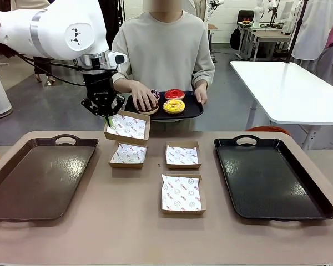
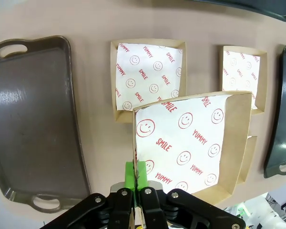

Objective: Individually package the donuts and arrange them on the tray.
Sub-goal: Place the picked Paper togo box on the Handle tray while simultaneously picking up another Paper togo box from the table with the other hand.

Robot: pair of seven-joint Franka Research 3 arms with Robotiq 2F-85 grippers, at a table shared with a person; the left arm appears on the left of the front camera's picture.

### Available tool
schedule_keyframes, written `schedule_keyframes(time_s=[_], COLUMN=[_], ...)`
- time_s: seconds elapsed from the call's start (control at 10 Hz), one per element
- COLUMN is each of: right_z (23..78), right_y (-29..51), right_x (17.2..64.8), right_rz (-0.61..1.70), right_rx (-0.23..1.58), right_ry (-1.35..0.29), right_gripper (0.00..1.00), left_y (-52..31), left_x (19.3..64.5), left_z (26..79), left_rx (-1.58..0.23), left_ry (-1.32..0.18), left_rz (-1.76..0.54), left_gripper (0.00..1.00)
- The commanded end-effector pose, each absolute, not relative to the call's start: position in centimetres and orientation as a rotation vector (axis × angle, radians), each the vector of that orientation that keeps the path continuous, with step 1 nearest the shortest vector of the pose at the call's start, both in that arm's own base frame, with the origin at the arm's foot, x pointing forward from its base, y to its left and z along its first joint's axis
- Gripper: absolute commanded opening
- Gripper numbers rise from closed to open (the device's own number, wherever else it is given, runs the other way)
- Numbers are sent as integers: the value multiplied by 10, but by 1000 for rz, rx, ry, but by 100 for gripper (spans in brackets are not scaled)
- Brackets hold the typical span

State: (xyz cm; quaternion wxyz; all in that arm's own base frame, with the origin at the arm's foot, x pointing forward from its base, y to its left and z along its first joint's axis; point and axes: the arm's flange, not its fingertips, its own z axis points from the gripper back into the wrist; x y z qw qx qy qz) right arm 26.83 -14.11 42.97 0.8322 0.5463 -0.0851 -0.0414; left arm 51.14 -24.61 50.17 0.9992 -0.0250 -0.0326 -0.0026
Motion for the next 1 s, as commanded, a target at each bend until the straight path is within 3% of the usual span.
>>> schedule_keyframes(time_s=[0.0,0.9], right_z=[431,431], right_y=[-140,-140], right_x=[270,270], right_rz=[-86,-86], right_rx=[1168,1168], right_ry=[-188,-188], right_gripper=[100,100], left_y=[-245,-245], left_x=[509,509], left_z=[504,504], left_rx=[-50,-50], left_ry=[-72,-72], left_rz=[5,5], left_gripper=[0,0])
